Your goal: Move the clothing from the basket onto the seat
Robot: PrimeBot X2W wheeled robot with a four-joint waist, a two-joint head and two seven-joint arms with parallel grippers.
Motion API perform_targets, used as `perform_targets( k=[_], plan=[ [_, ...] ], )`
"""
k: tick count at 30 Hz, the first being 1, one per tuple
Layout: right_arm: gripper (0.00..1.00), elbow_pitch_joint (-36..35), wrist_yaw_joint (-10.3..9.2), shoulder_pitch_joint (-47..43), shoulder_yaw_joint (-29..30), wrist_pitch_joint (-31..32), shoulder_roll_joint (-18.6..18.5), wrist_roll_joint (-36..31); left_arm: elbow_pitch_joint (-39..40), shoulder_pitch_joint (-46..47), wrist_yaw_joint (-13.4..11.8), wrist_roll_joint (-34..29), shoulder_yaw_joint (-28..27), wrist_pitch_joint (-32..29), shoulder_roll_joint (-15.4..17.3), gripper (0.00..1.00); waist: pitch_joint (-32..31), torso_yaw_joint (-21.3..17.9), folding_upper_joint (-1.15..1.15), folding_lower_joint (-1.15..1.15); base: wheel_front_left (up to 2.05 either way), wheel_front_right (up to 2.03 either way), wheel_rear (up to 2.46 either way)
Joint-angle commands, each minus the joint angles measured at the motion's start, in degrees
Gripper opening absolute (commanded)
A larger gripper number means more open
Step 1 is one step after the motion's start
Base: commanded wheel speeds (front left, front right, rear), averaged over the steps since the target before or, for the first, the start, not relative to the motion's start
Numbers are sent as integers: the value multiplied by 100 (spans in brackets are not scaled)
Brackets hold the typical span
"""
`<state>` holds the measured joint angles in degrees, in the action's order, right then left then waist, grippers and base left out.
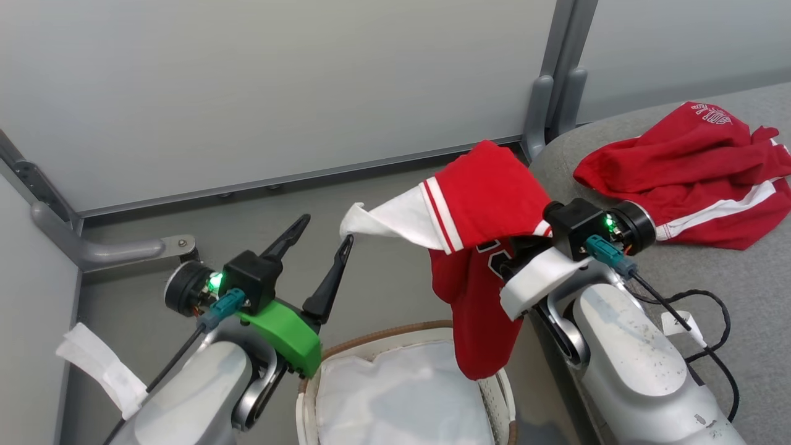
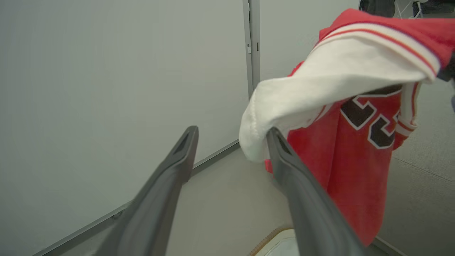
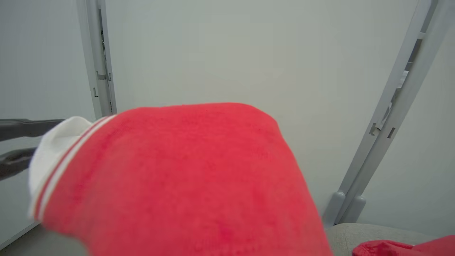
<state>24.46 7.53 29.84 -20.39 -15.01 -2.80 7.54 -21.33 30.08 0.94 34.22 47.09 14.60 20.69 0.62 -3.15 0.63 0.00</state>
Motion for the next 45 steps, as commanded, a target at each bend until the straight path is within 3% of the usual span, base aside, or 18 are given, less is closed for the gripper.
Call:
perform_targets(
  k=[1,13,33,39,45],
  plan=[
    [0,-14,-8,-100,85,-26,-17,-52,-16,-164,-32,17,-30,32,-30,100,14,1,-63,0,0,0,0],
    [0,-30,-8,-200,778,-26,-19,-312,322,-940,13,-185,-315,62,-428,100,120,-187,-63,0,0,0,0],
    [0,-345,-8,-243,1710,-27,-14,-761,378,-905,254,-841,-697,61,-633,100,913,-1989,-63,0,0,0,0],
    [0,-433,-8,-351,1865,-26,-12,-737,294,-820,341,-968,-662,56,-659,100,1070,-2292,-63,0,0,0,0],
    [0,-447,-8,-388,1940,-27,-14,-741,236,-776,393,-1060,-616,56,-700,100,1160,-2339,-63,0,0,0,0]
  ],
)
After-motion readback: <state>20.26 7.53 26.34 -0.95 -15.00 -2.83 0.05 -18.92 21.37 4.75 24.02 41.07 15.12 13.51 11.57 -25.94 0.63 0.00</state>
